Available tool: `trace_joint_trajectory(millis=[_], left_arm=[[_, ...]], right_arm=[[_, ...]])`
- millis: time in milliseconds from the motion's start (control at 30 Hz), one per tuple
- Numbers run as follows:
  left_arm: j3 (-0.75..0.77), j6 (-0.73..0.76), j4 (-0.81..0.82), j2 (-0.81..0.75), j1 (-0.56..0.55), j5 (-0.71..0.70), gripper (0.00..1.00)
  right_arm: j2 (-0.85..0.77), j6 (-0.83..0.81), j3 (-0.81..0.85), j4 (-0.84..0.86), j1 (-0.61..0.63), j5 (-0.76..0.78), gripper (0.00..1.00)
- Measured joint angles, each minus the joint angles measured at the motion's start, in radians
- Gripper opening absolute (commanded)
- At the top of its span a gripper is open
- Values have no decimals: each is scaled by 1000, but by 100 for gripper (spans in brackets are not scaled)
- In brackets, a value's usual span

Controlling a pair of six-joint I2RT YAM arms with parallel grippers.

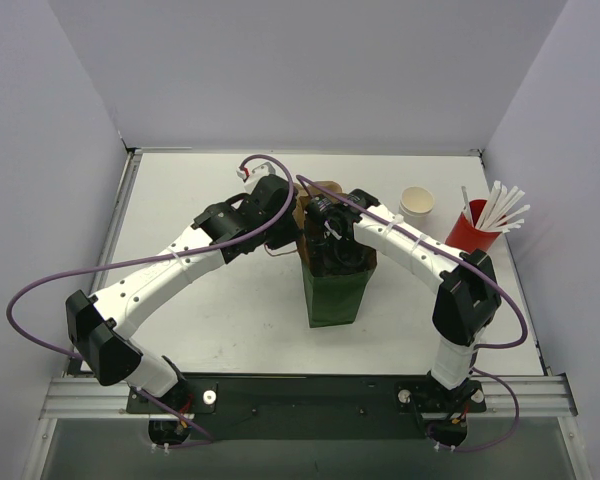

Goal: Pack the takeout coffee

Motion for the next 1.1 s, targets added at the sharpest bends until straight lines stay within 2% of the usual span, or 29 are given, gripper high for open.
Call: trace_joint_trajectory(millis=[1100], left_arm=[[-5,1,6,-2,0,5,0]], right_arm=[[-4,0,-16,7,0,-7,45]])
